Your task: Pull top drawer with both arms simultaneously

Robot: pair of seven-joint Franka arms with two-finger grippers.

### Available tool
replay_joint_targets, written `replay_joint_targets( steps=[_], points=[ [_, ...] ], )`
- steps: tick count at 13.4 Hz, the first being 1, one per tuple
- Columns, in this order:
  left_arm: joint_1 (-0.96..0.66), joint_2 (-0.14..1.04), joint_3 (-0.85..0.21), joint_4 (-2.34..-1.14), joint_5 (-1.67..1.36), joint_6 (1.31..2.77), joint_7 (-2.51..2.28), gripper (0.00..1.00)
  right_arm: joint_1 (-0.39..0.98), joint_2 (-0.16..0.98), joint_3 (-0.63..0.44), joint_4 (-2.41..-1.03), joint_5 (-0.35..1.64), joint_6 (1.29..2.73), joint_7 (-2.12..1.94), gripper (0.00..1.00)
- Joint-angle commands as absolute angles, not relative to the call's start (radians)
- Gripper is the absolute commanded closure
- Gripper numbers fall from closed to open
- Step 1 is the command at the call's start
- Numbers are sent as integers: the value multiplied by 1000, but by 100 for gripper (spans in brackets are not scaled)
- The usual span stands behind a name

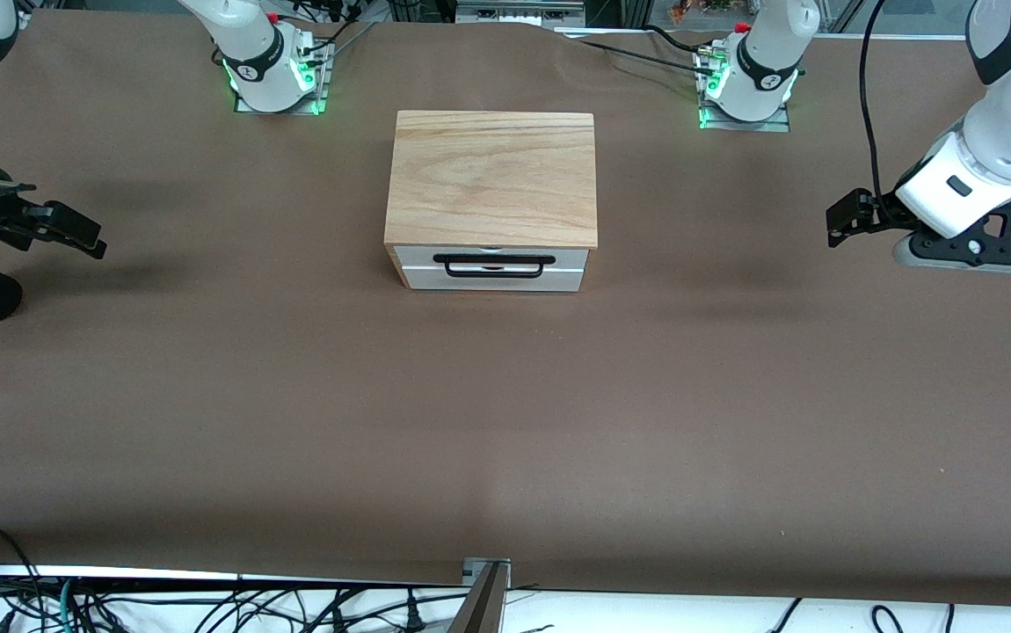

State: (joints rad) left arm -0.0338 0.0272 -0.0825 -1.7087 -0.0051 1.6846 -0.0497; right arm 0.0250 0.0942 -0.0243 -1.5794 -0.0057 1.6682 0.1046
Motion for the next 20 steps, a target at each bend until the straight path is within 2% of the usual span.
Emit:
replay_joint_targets(
  steps=[1,5,11,17,20],
  points=[
    [-43,73,-81,-1689,-130,1677,-20,0,31,158,-11,-1557,-11,1658,109,0],
    [-70,221,-81,-1609,-366,1677,-20,0,86,209,-11,-1557,9,1664,110,0],
    [-77,449,-81,-1598,-884,1677,217,0,68,313,-18,-1559,518,1677,95,0],
    [-110,633,-83,-1627,-1243,1678,573,0,40,462,-18,-1604,932,1664,-308,0],
    [-143,647,-84,-1687,-1363,1684,670,0,40,538,-15,-1673,1084,1658,-582,0]
  ],
)
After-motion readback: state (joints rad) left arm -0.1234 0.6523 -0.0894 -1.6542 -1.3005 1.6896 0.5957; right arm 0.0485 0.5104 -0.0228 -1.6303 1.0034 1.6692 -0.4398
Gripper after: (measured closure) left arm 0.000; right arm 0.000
